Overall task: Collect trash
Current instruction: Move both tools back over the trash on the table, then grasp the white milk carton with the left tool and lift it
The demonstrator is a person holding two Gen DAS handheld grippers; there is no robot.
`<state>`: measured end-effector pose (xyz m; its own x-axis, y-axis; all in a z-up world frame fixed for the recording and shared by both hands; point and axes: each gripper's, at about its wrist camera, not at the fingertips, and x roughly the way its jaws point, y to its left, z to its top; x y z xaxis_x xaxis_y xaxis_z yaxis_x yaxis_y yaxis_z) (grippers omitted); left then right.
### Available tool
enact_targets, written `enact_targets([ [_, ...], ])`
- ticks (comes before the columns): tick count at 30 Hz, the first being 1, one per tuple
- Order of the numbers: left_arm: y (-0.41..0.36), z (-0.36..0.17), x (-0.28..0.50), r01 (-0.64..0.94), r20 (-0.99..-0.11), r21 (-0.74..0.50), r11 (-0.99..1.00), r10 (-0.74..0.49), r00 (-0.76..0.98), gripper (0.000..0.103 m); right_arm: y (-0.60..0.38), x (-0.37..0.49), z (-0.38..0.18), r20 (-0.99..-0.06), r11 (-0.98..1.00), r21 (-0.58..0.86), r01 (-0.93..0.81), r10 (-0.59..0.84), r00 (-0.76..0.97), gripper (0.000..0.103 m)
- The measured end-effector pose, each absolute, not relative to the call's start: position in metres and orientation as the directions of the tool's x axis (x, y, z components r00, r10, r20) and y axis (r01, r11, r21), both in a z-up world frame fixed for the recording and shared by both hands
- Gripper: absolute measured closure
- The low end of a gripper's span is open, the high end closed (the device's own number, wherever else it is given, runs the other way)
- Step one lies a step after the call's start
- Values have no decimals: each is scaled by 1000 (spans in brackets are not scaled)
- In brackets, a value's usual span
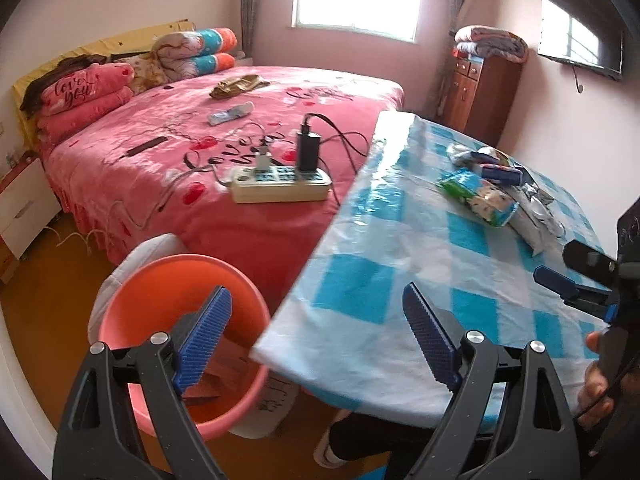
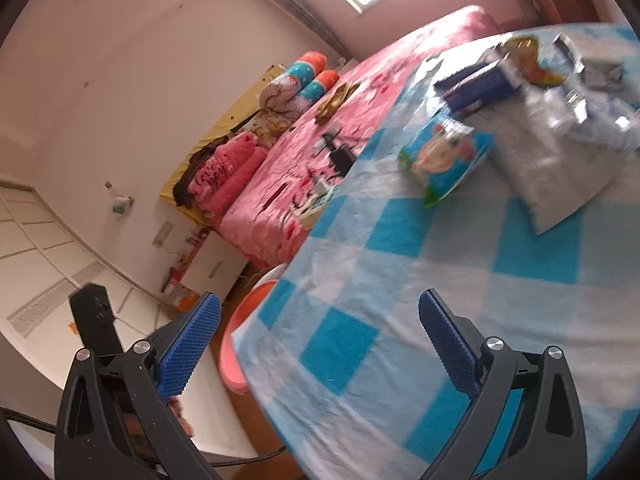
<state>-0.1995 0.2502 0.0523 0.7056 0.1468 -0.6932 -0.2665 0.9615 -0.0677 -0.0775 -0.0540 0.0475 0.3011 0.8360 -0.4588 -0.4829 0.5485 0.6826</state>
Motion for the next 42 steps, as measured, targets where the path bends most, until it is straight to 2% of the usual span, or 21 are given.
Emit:
enact_targets([
  [9,209,80,-165,-223,-702,-114,968,80,707,15,-101,-69,48,-443,586,677,-446,808,389,5],
  [15,167,103,-128,-136,-693,-135,982,5,721,15,-135,-58,44,-436,601,691,-402,790,431,5],
  [21,124,117,-61,-89,-740,-207,974,-97,665,15,-164,-51,43,-444,651,669,-358,737,510,5],
  [25,91,121,-2,-63,-748,-206,977,-115,654,15,-181,-39,34,-450,646,698,-308,730,514,5],
  [29,60,117,55,-38,-755,-220,975,-146,639,15,-197,-31,29,-434,619,735,-276,743,510,5],
  [34,35,93,126,-67,-801,-180,981,-106,589,15,-213,-25,27,-422,610,751,-254,739,525,5],
  [40,31,65,184,-127,-840,-146,981,-55,539,15,-219,-24,29,-422,624,733,-270,729,540,5],
  [42,36,58,199,-162,-852,-178,971,-70,519,15,-220,-24,29,-418,620,735,-275,733,537,5],
])
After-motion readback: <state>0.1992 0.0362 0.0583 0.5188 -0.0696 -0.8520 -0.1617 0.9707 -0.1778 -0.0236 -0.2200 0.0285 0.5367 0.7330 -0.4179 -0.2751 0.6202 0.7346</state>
